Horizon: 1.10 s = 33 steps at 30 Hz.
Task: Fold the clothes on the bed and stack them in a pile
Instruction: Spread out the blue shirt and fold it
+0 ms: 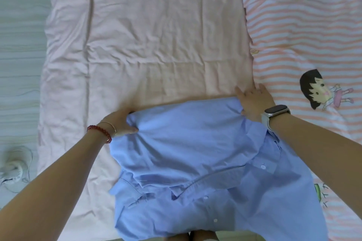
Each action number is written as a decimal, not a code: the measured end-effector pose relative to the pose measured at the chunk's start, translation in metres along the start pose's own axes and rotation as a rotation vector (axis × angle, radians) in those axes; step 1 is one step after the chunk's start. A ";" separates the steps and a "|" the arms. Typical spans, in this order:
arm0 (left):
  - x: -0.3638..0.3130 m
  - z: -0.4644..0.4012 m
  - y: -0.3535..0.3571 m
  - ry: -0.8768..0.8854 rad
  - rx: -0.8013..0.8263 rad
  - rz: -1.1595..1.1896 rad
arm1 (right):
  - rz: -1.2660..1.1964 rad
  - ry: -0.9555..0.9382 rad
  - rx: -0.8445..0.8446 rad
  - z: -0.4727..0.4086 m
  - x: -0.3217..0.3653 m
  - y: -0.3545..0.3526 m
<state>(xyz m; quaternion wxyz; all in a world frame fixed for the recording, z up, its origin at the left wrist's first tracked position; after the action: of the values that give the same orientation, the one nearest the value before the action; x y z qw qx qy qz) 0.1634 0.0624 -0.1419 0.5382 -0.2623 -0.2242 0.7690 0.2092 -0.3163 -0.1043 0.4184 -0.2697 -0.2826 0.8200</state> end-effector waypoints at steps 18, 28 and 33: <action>0.046 0.023 -0.114 -0.189 -0.506 -0.160 | -0.111 0.072 -0.144 -0.019 0.000 -0.111; 0.037 0.066 -0.185 -0.111 -1.108 -0.040 | -0.241 0.095 -0.700 -0.009 -0.020 -0.171; 0.037 0.101 -0.119 0.043 -1.112 -0.182 | -0.238 0.000 -0.819 0.035 -0.002 -0.130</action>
<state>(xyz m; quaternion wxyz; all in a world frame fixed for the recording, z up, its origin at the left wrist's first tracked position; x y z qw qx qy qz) 0.1722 0.1292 0.0041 0.3875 -0.5014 -0.6066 0.4800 0.2561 -0.2627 0.0105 0.3685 -0.3792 -0.6142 0.5857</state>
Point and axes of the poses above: each hand's wrist, its own z-axis away from the middle knuckle, its own y-axis out of the palm, x = y × z, the point moved 8 cm from there along -z, towards the middle knuckle, and after that the axes turned 6 degrees about -y, right-handed, at the moved point
